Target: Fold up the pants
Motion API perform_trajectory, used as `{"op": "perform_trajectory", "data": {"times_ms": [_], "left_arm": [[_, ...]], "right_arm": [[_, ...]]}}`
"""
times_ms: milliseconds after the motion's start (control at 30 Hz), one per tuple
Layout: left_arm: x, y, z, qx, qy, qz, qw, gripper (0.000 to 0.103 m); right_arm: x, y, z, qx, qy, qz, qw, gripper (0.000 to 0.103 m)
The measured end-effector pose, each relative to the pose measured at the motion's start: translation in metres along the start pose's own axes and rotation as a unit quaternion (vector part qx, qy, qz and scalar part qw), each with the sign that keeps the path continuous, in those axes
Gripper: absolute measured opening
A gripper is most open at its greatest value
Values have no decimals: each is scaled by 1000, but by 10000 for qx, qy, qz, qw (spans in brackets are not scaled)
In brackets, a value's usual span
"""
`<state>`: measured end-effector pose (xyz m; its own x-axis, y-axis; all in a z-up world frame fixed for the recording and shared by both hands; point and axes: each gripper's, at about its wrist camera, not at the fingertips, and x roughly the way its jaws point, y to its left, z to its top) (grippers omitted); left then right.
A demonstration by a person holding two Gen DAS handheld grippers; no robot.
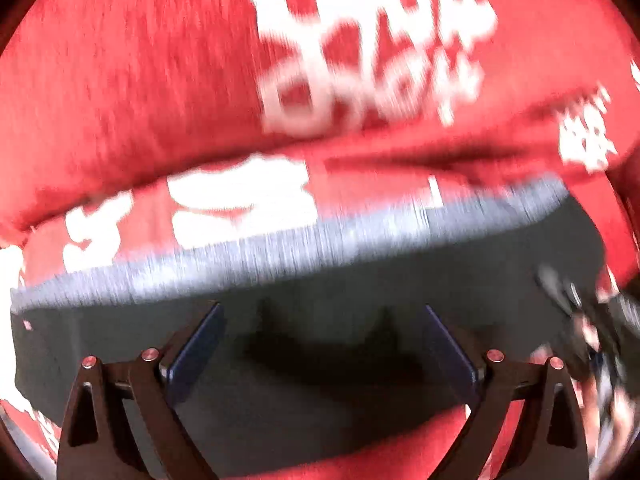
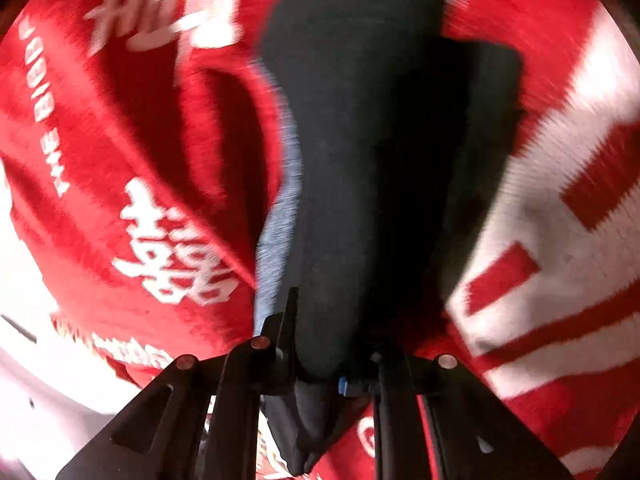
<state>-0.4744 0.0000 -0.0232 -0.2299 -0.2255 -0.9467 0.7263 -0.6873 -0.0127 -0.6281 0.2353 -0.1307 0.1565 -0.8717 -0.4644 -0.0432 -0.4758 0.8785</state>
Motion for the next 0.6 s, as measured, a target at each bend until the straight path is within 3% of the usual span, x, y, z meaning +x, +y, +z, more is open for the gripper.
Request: {"op": "perform_trajectory", "data": {"times_ms": [67,167,200,267,300,467,600], "left_arm": [[19,-2,24,-130,60,377,9992,98],[61,2,50,-427,519,371,9970,98],[68,-3,48,-307,624,366,9969,99],[68,-17,41,137,261,633,9976,101],[65,-20,42,252,266,694,9969,101],[22,-16,29,122,40,319,9994,101],[24,-39,-15,541,279,256,9978,101]], "right_arm": [[-2,16,-2,-279,58,16,9996,15],[-3,38,-5,-650,149,-28,9978,15],[-4,43,-6,-726,160,-47,9972,15],[-2,54,-8,-922,193,-137,9955,15],[-3,58,-10,-1016,186,-191,9945,15],[-3,78,-15,-1363,204,-426,9895,15],[-4,96,-22,-1648,217,-668,9838,15]]}}
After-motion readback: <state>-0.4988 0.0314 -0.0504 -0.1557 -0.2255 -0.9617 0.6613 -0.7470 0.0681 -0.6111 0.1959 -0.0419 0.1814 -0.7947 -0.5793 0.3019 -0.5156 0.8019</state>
